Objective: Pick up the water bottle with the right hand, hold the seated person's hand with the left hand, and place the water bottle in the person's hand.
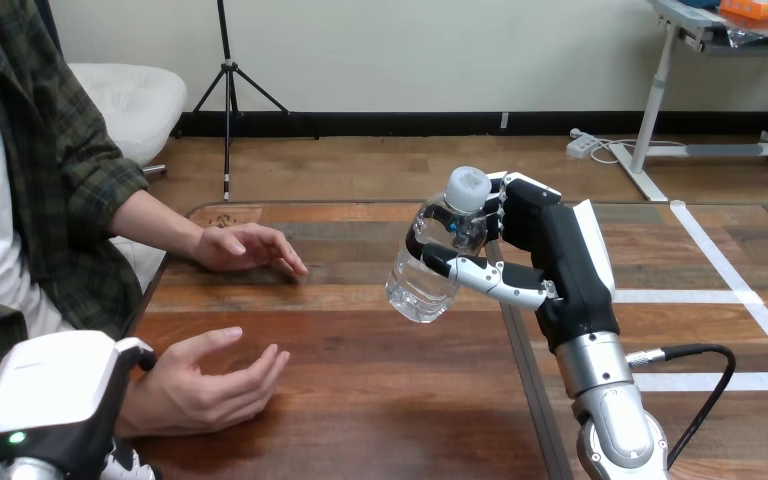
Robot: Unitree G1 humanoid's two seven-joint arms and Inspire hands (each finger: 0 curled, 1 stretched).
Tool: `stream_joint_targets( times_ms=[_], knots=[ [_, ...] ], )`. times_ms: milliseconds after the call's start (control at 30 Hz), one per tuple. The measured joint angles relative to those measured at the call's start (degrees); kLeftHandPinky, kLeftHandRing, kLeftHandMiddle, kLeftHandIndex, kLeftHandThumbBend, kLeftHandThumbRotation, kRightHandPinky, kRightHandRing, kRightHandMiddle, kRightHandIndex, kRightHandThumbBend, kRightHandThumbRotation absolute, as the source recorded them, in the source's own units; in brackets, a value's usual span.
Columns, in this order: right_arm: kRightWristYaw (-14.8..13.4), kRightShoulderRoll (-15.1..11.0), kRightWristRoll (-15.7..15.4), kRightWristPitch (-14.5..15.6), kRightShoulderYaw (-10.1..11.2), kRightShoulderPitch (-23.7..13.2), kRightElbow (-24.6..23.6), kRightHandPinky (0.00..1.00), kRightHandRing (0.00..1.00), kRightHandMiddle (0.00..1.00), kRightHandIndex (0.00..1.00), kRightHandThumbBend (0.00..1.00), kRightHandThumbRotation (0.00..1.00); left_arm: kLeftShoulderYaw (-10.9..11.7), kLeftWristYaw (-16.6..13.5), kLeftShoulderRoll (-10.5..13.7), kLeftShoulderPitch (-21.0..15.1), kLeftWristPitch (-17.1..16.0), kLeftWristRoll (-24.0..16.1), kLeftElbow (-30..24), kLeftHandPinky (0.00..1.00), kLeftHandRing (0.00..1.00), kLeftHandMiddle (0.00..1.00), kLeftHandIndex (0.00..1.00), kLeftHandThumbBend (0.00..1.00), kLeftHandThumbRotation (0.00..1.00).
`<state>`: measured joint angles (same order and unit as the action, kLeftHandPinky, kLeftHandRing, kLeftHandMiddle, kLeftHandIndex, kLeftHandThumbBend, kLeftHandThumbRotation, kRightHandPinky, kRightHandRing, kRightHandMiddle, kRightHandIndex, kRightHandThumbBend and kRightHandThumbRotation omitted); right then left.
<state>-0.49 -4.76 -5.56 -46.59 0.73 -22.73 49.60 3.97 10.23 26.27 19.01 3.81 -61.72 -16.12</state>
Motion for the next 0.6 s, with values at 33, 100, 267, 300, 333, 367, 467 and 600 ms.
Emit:
stream_joint_targets(
  times_ms=[33, 100, 267, 300, 333, 367, 467, 600],
  knots=[
    [0.0, -0.01, 0.0, 0.0, 0.0, 0.0, 0.0, 0.42, 0.43, 0.47, 0.57, 0.68, 0.0, -0.24, 0.0, 0.15, -0.26, 0.07, 0.0, 0.26, 0.67, 0.73, 0.76, 0.72, 0.9, 0.0],
    [0.0, -0.02, 0.0, 0.0, 0.01, 0.0, 0.0, 0.42, 0.43, 0.47, 0.57, 0.68, 0.0, -0.61, -0.01, 0.39, -0.62, 0.25, 0.0, 0.59, 0.67, 0.73, 0.76, 0.72, 0.89, 0.0],
    [0.01, -0.04, 0.03, 0.0, 0.01, 0.0, 0.0, 0.41, 0.43, 0.47, 0.57, 0.68, 0.0, -1.35, -0.49, 0.82, -1.5, 0.54, -0.05, 1.78, 0.67, 0.72, 0.75, 0.72, 0.88, 0.0],
    [0.01, -0.03, 0.04, 0.0, 0.01, 0.0, 0.0, 0.41, 0.43, 0.47, 0.57, 0.68, 0.0, -1.46, -0.77, 0.87, -1.65, 0.57, -0.08, 2.11, 0.67, 0.72, 0.75, 0.72, 0.87, 0.0],
    [0.01, -0.04, 0.05, 0.0, 0.01, 0.0, 0.0, 0.41, 0.43, 0.47, 0.57, 0.68, 0.0, -1.64, -1.05, 0.92, -1.79, 0.61, -0.11, 2.42, 0.67, 0.72, 0.75, 0.72, 0.87, 0.0],
    [0.02, -0.03, 0.07, 0.0, 0.01, 0.0, 0.0, 0.41, 0.43, 0.47, 0.57, 0.68, 0.0, -1.86, -1.38, 0.98, -1.93, 0.69, -0.18, 2.74, 0.67, 0.72, 0.75, 0.72, 0.87, 0.0],
    [0.07, -0.03, 0.17, 0.0, 0.02, 0.0, 0.0, 0.4, 0.43, 0.47, 0.57, 0.68, 0.0, -2.43, -2.26, 1.1, -2.31, 0.98, -0.49, 3.59, 0.66, 0.72, 0.75, 0.72, 0.87, 0.0],
    [0.07, -0.04, 0.2, 0.0, 0.07, 0.0, 0.0, 0.4, 0.43, 0.47, 0.56, 0.68, 0.0, -3.12, -3.63, 1.29, -2.79, 1.34, -1.14, 4.32, 0.66, 0.72, 0.75, 0.72, 0.86, 0.0]
  ],
)
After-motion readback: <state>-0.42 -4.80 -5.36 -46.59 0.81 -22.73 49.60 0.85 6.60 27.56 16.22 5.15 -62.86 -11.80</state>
